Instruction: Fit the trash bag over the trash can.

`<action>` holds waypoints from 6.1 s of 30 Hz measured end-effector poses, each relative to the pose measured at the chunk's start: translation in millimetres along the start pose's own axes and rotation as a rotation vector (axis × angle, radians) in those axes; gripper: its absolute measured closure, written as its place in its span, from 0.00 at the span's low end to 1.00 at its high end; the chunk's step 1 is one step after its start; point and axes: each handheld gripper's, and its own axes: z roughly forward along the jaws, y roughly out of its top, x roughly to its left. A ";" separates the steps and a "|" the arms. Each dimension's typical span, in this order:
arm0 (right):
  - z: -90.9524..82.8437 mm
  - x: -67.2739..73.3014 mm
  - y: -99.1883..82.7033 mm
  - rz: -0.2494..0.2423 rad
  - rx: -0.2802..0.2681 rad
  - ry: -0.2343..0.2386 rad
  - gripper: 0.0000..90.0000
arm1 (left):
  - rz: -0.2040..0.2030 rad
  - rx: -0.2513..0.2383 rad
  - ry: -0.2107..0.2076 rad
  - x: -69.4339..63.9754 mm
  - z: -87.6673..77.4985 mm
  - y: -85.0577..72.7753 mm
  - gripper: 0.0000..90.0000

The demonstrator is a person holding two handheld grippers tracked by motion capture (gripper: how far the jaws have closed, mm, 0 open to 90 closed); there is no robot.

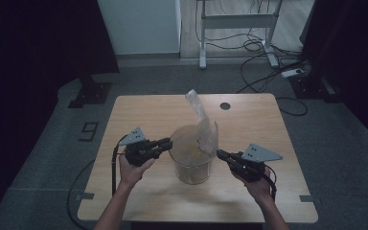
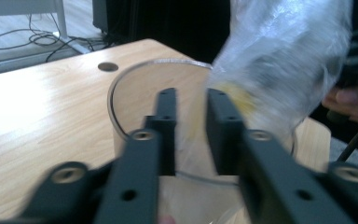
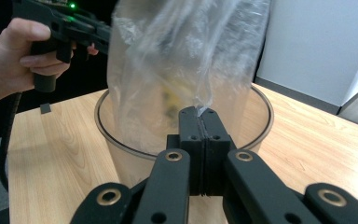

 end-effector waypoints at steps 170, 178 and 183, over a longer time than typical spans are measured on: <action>5.3 -16.2 -6.6 0.080 0.181 -0.108 1.00 | 0.007 0.097 0.071 -6.3 -9.3 -13.0 1.00; 4.1 -19.8 -16.5 0.093 0.207 -0.103 1.00 | -0.030 0.088 0.076 2.7 -15.3 -24.4 1.00; 5.4 -25.5 -26.6 0.118 0.230 -0.107 1.00 | -0.056 0.076 0.064 6.8 -17.4 -30.2 1.00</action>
